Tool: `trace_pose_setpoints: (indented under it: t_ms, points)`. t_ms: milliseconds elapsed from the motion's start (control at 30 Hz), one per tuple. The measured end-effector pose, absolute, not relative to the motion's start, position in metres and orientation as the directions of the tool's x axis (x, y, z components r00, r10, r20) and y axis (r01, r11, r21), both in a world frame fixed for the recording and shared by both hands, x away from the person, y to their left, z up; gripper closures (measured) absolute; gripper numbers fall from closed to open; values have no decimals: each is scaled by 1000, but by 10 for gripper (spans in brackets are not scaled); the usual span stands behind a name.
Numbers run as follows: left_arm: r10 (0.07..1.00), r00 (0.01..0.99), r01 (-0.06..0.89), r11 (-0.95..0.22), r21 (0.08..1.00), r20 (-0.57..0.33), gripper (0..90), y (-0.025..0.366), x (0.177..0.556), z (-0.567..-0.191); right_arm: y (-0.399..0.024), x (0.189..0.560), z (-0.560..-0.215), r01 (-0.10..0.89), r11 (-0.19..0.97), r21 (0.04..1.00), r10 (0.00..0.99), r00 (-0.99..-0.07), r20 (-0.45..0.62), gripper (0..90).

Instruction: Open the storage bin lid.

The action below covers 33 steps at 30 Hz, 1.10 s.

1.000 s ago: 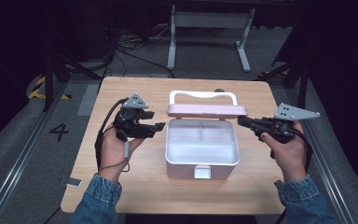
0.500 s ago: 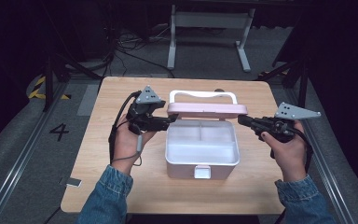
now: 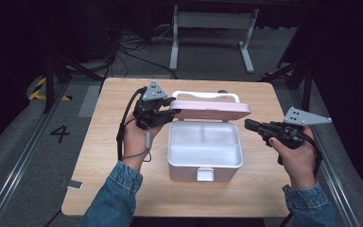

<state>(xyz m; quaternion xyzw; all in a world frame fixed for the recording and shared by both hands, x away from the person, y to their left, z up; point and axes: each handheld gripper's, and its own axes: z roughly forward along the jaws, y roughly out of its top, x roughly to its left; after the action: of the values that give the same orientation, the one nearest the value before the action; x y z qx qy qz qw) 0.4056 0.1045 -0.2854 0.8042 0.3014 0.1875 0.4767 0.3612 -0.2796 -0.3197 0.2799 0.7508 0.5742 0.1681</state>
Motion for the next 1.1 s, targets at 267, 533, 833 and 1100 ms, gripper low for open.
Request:
trace_pose_setpoints:
  t_ms: [267, 533, 833, 1100]
  points:
    - [667, 745, 318, -380, 869, 18, 673, 103, 416, -281, -301, 354, -331, 282, 178, 943, 636, -764, 109, 883]
    - [679, 733, 318, -402, 858, 47, 690, 100, 429, -277, -317, 354, -334, 308, 161, 938, 656, -744, 131, 875]
    - [693, 721, 345, -363, 866, 4, 707, 102, 441, -278, -318, 354, -336, 308, 161, 938, 659, -741, 130, 865]
    - [710, 702, 372, -311, 874, -46, 715, 102, 453, -281, -325, 351, -337, 316, 150, 937, 672, -728, 138, 865]
